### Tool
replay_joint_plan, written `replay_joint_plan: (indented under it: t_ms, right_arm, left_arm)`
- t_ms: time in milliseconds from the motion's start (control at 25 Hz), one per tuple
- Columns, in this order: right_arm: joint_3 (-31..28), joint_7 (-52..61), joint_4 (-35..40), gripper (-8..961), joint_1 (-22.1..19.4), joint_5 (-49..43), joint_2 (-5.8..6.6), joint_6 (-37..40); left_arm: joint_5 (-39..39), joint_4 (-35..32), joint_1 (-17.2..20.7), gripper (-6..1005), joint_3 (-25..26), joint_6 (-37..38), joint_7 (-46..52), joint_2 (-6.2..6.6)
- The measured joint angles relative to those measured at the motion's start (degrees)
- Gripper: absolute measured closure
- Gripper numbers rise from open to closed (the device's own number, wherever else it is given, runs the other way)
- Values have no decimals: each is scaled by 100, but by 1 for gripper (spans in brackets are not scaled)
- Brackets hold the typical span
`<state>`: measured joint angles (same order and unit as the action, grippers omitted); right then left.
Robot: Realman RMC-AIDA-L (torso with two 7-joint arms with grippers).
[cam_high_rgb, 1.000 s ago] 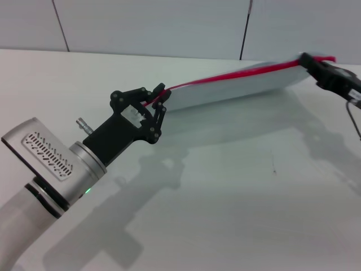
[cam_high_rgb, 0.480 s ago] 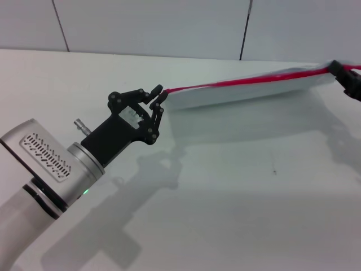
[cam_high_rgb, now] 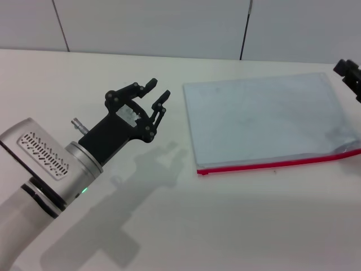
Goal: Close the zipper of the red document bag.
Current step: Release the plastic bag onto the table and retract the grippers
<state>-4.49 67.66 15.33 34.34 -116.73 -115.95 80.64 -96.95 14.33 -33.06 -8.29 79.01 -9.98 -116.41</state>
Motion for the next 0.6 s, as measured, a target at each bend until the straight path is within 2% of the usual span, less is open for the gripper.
replay_joint_plan:
  t_ms: [40, 280, 320, 360, 480, 600]
  right_arm:
    - [-60, -160, -4, 900, -29, 2, -5, 178]
    - [-752, -1649, -384, 673, -310, 12, -46, 1324]
    - [-973, -2303, -677, 625, -437, 12, -49, 1541]
    - [-973, -2303, -677, 577, -437, 12, -49, 1541]
    - [-1258, -3218, -1106, 433, -611, 12, -61, 1672]
    - [-1497, -4012, -1458, 331, -722, 12, -69, 1676]
  left_arm:
    - [5, 0, 1, 775, 5, 0, 3, 1]
    - [87, -15, 9, 727, 11, 35, 200, 10]
    - [102, -41, 10, 724, 12, 53, 310, 16]
    - [140, -78, 12, 721, 14, 61, 422, 18]
    - [347, -181, 31, 708, 22, 82, 781, 21]
    - [516, -290, 81, 694, 23, 175, 1071, 22]
